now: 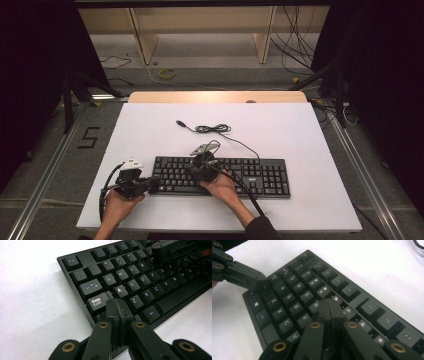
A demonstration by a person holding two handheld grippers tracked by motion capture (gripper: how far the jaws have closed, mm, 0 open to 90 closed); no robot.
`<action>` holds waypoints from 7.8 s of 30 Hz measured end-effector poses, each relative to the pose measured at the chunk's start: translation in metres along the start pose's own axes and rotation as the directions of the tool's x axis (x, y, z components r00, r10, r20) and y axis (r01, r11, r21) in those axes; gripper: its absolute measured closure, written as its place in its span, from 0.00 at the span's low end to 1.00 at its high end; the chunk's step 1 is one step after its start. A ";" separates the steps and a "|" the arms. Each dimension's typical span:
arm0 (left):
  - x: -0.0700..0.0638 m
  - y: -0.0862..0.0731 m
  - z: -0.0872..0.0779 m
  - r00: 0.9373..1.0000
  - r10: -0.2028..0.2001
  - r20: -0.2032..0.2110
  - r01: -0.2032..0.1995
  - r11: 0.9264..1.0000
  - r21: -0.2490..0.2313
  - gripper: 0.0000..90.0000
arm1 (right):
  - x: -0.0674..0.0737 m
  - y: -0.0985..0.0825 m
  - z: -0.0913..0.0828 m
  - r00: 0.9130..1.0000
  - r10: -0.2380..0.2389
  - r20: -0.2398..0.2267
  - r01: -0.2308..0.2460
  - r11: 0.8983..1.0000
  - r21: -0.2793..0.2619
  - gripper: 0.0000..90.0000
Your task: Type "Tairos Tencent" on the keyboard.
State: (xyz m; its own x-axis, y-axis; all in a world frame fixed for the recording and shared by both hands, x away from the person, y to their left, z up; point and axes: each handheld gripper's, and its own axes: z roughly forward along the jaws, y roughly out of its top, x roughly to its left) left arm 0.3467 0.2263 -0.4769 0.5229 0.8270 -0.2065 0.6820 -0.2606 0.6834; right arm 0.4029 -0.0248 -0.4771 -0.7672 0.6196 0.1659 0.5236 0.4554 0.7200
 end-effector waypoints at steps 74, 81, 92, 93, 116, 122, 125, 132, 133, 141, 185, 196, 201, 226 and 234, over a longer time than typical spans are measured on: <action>-0.008 0.016 0.008 0.999 0.020 0.049 -0.015 0.996 -0.093 0.91 | -0.022 -0.010 -0.068 0.999 0.045 -0.024 -0.048 0.987 -0.154 0.41; -0.012 0.017 0.013 0.998 0.038 0.044 -0.034 0.997 -0.070 0.99 | -0.024 -0.015 -0.068 0.999 0.042 -0.016 -0.043 0.989 -0.140 0.42; -0.010 0.016 0.019 0.999 0.037 0.035 -0.036 0.999 -0.036 0.99 | -0.026 -0.017 -0.063 0.999 0.041 0.001 -0.041 0.992 -0.117 0.43; -0.010 0.015 0.020 0.999 0.039 0.031 -0.039 0.999 -0.026 0.99 | -0.026 -0.017 -0.063 0.999 0.041 0.001 -0.041 0.992 -0.117 0.43; -0.010 0.019 0.011 0.998 -0.010 0.066 0.017 0.994 -0.108 0.87 | -0.027 -0.018 -0.060 0.999 0.036 0.011 -0.035 0.994 -0.099 0.65; -0.015 0.018 0.009 0.994 -0.007 0.109 0.022 0.990 -0.136 0.68 | -0.027 -0.018 -0.057 0.999 0.031 0.021 -0.029 0.996 -0.088 0.81; -0.016 0.018 0.008 0.993 -0.007 0.117 0.024 0.989 -0.144 0.60 | -0.027 -0.018 -0.056 0.999 0.033 0.020 -0.031 0.997 -0.076 0.86; -0.020 0.017 0.003 0.988 0.008 0.152 0.020 0.982 -0.186 0.51 | -0.026 -0.019 -0.052 1.000 0.022 0.015 -0.022 0.998 -0.053 0.95; -0.021 0.017 0.003 0.988 0.009 0.156 0.021 0.982 -0.190 0.49 | -0.026 -0.019 -0.051 1.000 0.023 0.014 -0.023 0.998 -0.052 0.98; -0.023 0.016 0.003 0.986 0.010 0.167 0.023 0.981 -0.194 0.43 | -0.025 -0.020 -0.048 1.000 0.021 0.011 -0.021 0.999 -0.031 1.00; -0.023 0.014 -0.004 0.986 0.011 0.166 0.028 0.972 -0.232 0.35 | -0.027 -0.024 -0.038 0.999 0.031 0.028 -0.031 0.999 0.013 1.00; -0.020 0.016 -0.001 0.989 0.014 0.149 0.020 0.974 -0.224 0.35 | -0.028 -0.027 -0.034 0.999 0.029 0.034 -0.030 0.999 0.021 1.00; -0.020 0.016 -0.001 0.989 0.014 0.149 0.020 0.974 -0.224 0.37 | -0.029 -0.023 -0.052 0.998 0.067 0.017 -0.066 0.996 -0.062 0.93; -0.025 0.032 0.017 0.989 0.036 0.142 -0.011 0.985 -0.173 0.68 | -0.028 -0.034 -0.082 0.998 0.060 -0.014 -0.061 0.991 -0.116 0.49; -0.029 0.040 0.030 0.989 0.069 0.134 -0.053 0.991 -0.125 0.85 | -0.030 -0.042 -0.091 0.998 0.064 -0.007 -0.065 0.990 -0.125 0.45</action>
State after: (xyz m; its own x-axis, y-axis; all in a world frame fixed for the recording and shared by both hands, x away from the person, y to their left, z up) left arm 0.3744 0.1774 -0.4643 0.6328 0.7326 -0.2505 0.5840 -0.2393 0.7757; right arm 0.3697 -0.1210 -0.4510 -0.7347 0.6427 0.2168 0.5214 0.3307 0.7866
